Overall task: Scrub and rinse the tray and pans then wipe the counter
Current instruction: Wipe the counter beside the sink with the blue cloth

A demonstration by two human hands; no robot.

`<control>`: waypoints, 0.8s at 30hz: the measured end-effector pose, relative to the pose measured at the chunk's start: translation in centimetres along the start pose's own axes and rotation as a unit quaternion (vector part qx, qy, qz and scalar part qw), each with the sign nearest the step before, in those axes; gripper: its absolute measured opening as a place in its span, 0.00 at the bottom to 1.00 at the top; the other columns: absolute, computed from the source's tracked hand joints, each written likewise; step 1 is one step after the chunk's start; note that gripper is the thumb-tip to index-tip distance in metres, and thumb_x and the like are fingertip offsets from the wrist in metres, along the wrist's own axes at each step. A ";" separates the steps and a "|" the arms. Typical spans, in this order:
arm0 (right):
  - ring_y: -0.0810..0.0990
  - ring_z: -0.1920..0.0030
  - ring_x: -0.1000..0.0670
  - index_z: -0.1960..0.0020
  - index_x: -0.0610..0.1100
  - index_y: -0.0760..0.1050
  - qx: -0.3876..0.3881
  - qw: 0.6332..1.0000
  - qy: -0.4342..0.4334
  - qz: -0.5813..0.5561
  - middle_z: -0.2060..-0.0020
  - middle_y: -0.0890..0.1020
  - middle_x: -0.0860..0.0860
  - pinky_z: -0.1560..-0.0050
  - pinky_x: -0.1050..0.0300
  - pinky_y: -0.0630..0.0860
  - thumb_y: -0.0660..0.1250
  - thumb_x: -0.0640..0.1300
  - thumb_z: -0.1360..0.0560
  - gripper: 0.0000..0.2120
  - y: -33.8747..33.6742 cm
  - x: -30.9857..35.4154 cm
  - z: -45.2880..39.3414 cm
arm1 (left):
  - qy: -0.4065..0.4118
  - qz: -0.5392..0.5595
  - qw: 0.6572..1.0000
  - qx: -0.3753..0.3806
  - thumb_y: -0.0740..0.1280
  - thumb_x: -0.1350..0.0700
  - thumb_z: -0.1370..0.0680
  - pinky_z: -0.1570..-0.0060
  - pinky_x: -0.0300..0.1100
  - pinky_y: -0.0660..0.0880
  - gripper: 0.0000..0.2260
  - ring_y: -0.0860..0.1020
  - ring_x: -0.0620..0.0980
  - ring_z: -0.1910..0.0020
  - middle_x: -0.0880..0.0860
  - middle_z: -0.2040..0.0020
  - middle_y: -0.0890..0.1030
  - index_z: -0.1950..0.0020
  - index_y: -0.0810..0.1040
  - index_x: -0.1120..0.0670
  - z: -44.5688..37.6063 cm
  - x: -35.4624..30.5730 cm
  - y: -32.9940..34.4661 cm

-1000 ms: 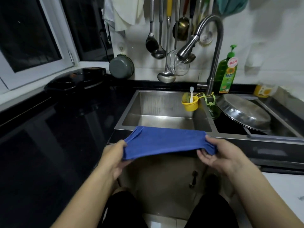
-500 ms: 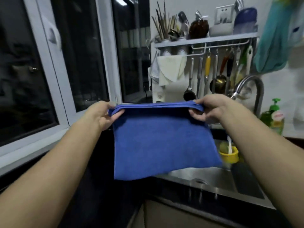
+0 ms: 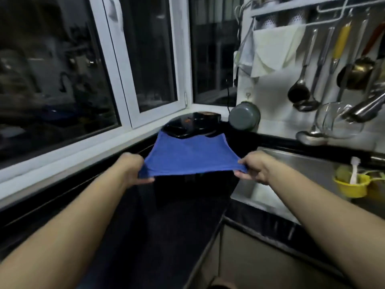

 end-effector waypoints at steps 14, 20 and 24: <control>0.82 0.77 0.50 0.56 0.35 0.73 0.083 0.970 0.071 -0.215 0.73 0.82 0.40 0.77 0.62 0.78 0.59 0.38 0.16 0.11 1.5 -3.6 -2.4 | -0.134 0.197 0.964 0.118 0.60 0.67 0.18 0.69 0.46 0.84 0.06 0.84 0.51 0.68 0.60 0.57 0.80 0.51 0.76 0.63 -0.3 7.1 0.3; 0.82 0.42 0.40 0.28 0.48 0.67 0.041 0.995 -0.071 0.048 0.39 0.79 0.43 0.47 0.46 0.81 0.66 0.52 0.19 0.22 3.0 -1.3 -11.1 | 0.004 0.009 1.000 -0.008 0.63 0.55 0.17 0.45 0.48 0.74 0.15 0.77 0.54 0.48 0.60 0.35 0.76 0.31 0.72 0.55 -8.5 6.6 4.0; 0.78 0.39 0.41 0.32 0.49 0.77 -0.064 0.842 -0.218 0.490 0.40 0.80 0.44 0.37 0.53 0.73 0.68 0.47 0.22 0.18 3.7 -2.4 -13.3 | 0.020 -0.510 0.857 -0.071 0.60 0.41 0.17 0.37 0.54 0.72 0.26 0.71 0.61 0.32 0.60 0.28 0.71 0.26 0.68 0.59 -9.3 9.3 5.8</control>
Point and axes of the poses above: each hand's wrist, its own z-axis away from the middle knuckle, its own y-axis out of the palm, x = y × z, the point moved 9 cm from there along -z, towards the middle knuckle
